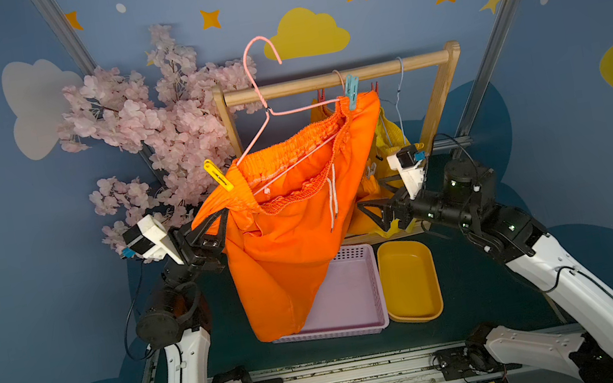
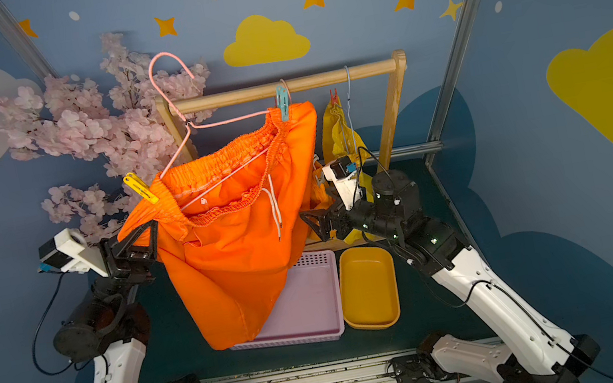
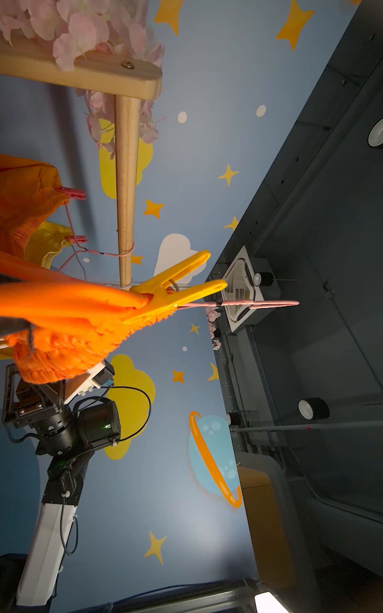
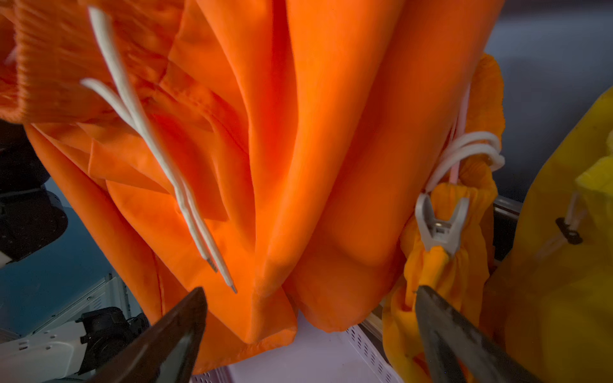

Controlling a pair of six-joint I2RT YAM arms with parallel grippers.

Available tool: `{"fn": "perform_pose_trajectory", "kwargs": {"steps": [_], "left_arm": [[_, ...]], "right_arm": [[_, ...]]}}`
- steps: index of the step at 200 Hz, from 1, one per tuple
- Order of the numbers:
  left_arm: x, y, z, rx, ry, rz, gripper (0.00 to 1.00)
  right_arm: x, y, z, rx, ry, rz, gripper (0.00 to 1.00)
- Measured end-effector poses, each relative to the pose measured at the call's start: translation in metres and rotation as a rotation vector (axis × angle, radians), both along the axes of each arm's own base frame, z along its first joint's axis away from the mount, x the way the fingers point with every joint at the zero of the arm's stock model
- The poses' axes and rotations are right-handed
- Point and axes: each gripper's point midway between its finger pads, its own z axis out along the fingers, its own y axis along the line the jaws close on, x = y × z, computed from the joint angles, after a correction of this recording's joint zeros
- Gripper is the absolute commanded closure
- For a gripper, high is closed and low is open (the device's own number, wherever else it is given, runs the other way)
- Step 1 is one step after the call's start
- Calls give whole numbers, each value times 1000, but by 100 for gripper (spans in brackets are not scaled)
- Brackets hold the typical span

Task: Remove the clothespins securing shorts to the hanger
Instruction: Adjust the shorts in the basket.

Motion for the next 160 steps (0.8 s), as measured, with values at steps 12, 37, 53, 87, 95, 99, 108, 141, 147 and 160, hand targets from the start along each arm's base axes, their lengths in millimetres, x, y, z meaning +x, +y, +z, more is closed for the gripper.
{"fn": "perform_pose_trajectory", "kwargs": {"steps": [12,37,53,87,95,99,108,141,147,160], "left_arm": [[-4,-1,2,2,-12,0,97],[-9,-2,6,7,-33,-3,97],[-11,-3,10,11,-51,-6,97],[-2,-2,11,19,-54,-11,97],[5,-2,8,24,-39,-15,97],[8,-2,6,28,-31,-17,97],[15,-3,1,39,-11,-27,97],[28,-19,-20,97,38,-88,97],[27,-22,-24,108,37,-98,97],[24,-29,-32,127,33,-116,97]], "right_arm": [[-2,1,11,9,-25,16,3],[-5,8,19,11,-48,59,3],[-4,17,16,0,-43,93,3],[-23,69,0,-55,-35,247,2],[-36,84,-6,-68,-33,298,2],[-42,90,-8,-73,-32,322,2],[-55,101,-12,-80,-27,371,2],[-76,109,-21,-75,-13,426,2],[-78,106,-25,-75,-1,423,2],[-82,97,-39,-80,31,408,2]]}}
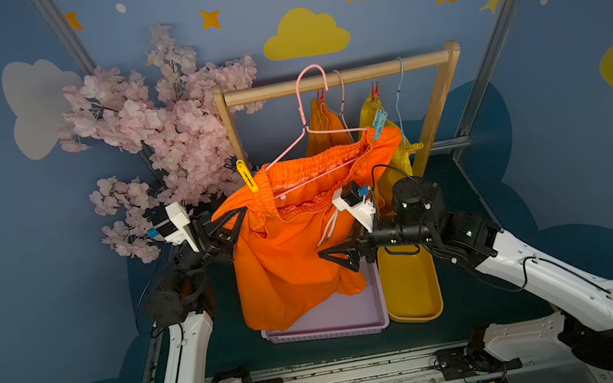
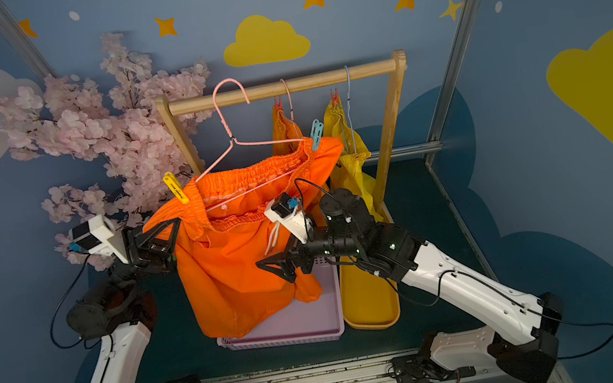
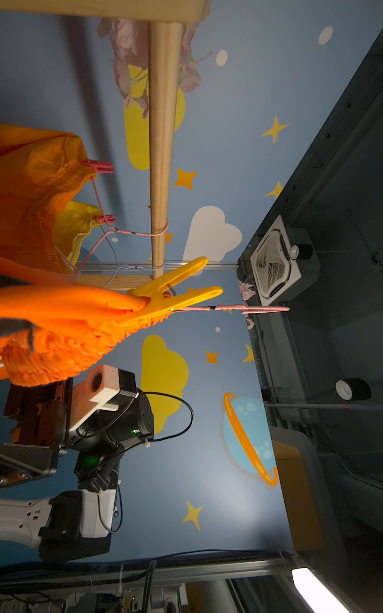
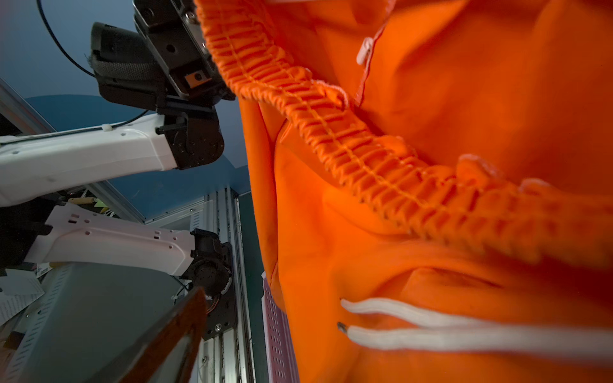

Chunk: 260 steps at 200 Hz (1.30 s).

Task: Remove the clothespins securing shorts to the hanger
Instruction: Adjust the shorts in the basket, then remove the clothespin from the hanger.

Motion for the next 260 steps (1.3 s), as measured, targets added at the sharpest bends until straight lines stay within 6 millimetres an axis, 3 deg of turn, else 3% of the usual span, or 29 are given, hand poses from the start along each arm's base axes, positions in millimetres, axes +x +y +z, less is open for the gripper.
{"fn": "perform_pose_trajectory", "kwargs": {"steps": [52,80,95,117,137,173,228,260], "left_arm": [[4,-20,-42,25,60,-61,97],[9,-25,-63,28,108,-76,97],[12,-29,-69,30,129,-92,97],[18,-40,-78,38,156,-130,97],[22,-49,-86,45,181,-158,97],[22,-56,-94,54,203,-184,97],[15,-66,-99,79,200,-227,97],[11,-69,-101,94,198,-247,97]], "right_arm": [[-22,-49,-62,-57,156,-82,2],[-20,-105,-91,-75,229,-258,3],[-15,-139,-94,-56,244,-388,2],[-11,-182,-78,13,212,-553,2],[-4,-201,-62,38,185,-642,3],[22,-214,-24,67,134,-727,3],[51,-221,77,316,3,-642,10],[69,-232,99,438,13,-541,14]]}}
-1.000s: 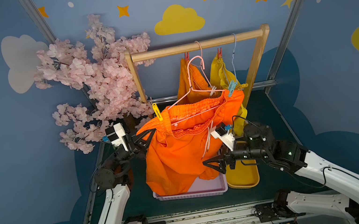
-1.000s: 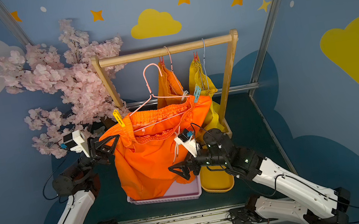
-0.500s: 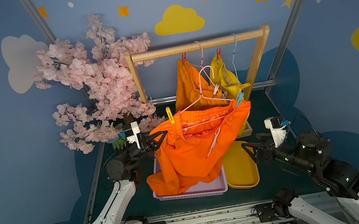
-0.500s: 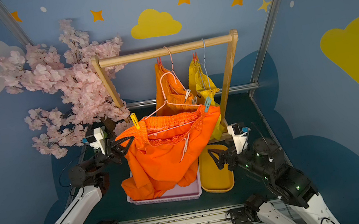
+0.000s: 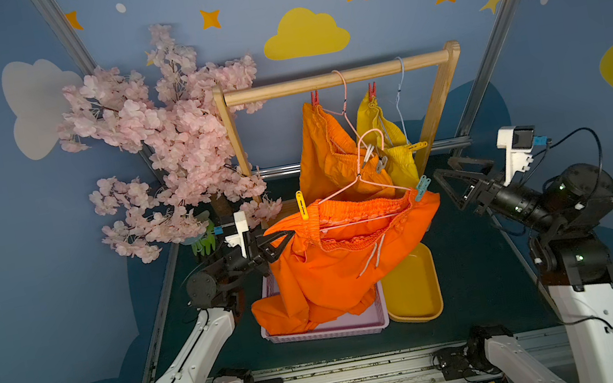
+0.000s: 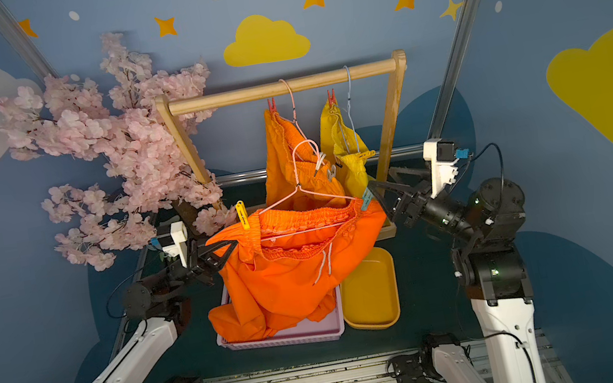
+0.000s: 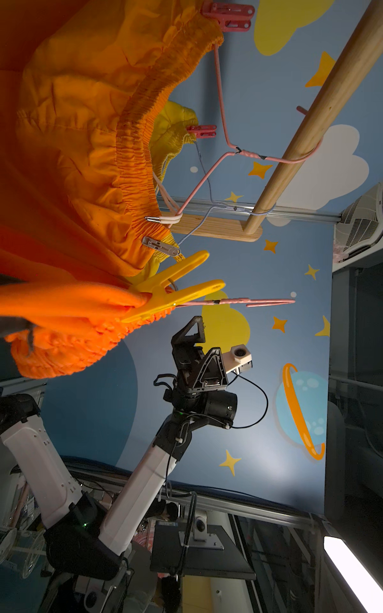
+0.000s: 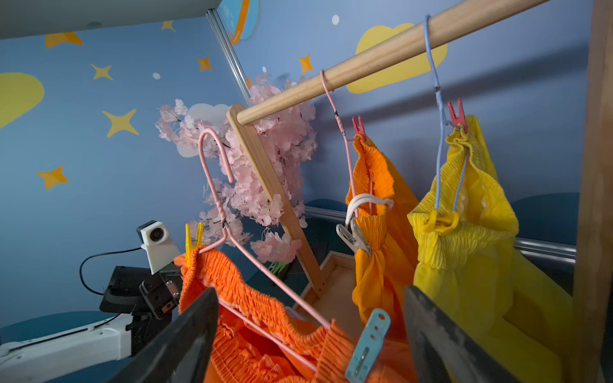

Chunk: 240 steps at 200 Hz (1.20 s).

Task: Remove the clothespins securing shorts to the hanger
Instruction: Remove the clothespin from the hanger.

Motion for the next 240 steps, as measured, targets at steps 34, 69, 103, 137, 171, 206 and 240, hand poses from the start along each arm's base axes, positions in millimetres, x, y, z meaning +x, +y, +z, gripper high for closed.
{"fn": "perform_pose_trajectory", "kwargs": {"steps": [34,69,103,137,171,206,240], "left_arm": [[-6,0,4,3,-17,-8,97],[-16,1,17,-2,-61,-10,97],[-27,2,29,-6,-105,-15,97],[-38,2,35,-1,-127,-22,97],[-46,-1,35,11,-138,-35,97],[-47,-3,33,21,-135,-36,97],[-46,-4,31,26,-130,-37,97]], "right_arm": [[7,-2,-9,47,36,103,18],[0,7,-14,48,28,208,19],[-6,16,-17,34,20,269,20],[-10,27,-19,23,10,323,20],[-16,38,-21,8,0,372,23],[-20,42,-22,-9,-7,386,30],[-21,42,-25,-15,0,385,36]]}}
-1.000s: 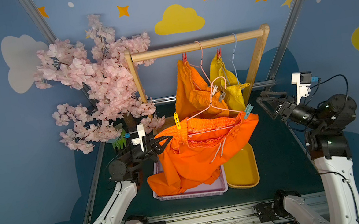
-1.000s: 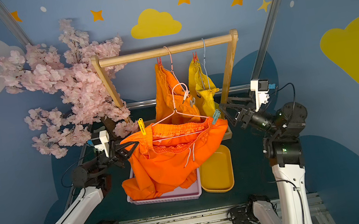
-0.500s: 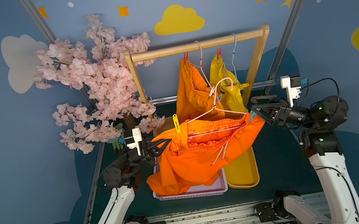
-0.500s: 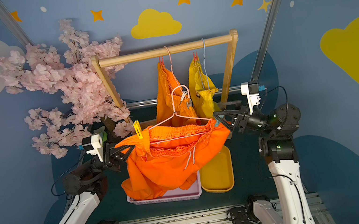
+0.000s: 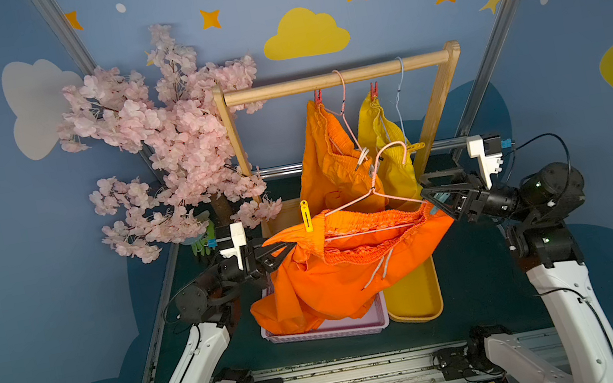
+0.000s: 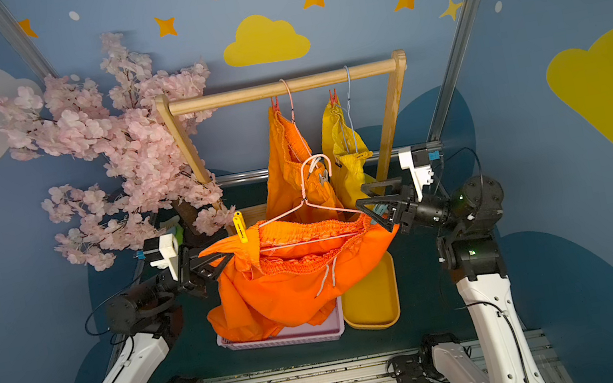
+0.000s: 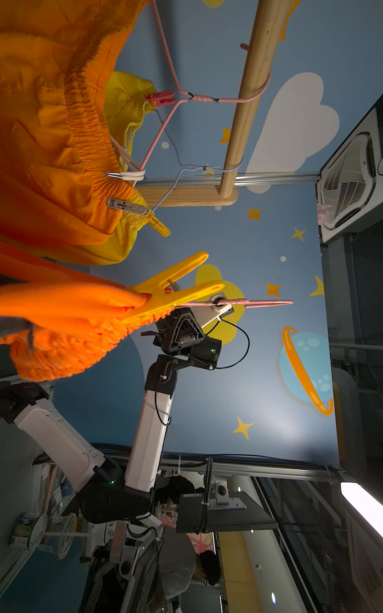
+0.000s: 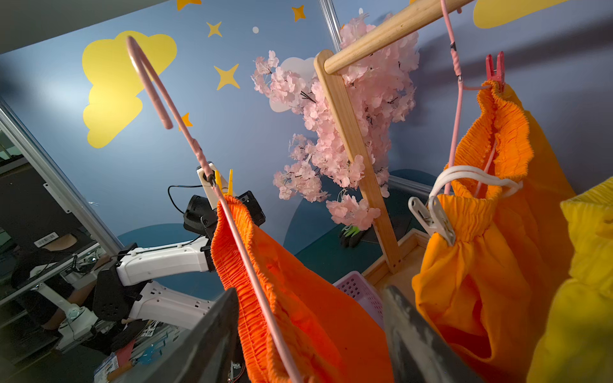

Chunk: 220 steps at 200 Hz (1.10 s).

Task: Remove the clothespins securing shorts to the hanger
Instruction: Remove the clothespin from the hanger.

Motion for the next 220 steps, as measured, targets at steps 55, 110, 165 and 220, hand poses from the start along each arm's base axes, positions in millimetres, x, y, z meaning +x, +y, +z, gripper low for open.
{"fn": "perform_pose_trajectory", "kwargs": {"steps": [55,110,165,220], "left_arm": [[-1,0,0,3,-4,3,97],[-1,0,-1,10,-6,10,97],[1,-1,-3,13,-1,11,97],[6,-4,-10,34,17,17,97]], "right_arm": [[0,0,-4,-17,2,-5,51],[2,-7,-5,-22,2,-39,85],[4,-8,-3,-18,0,-42,100],[14,-11,-1,-16,8,-67,100]]}}
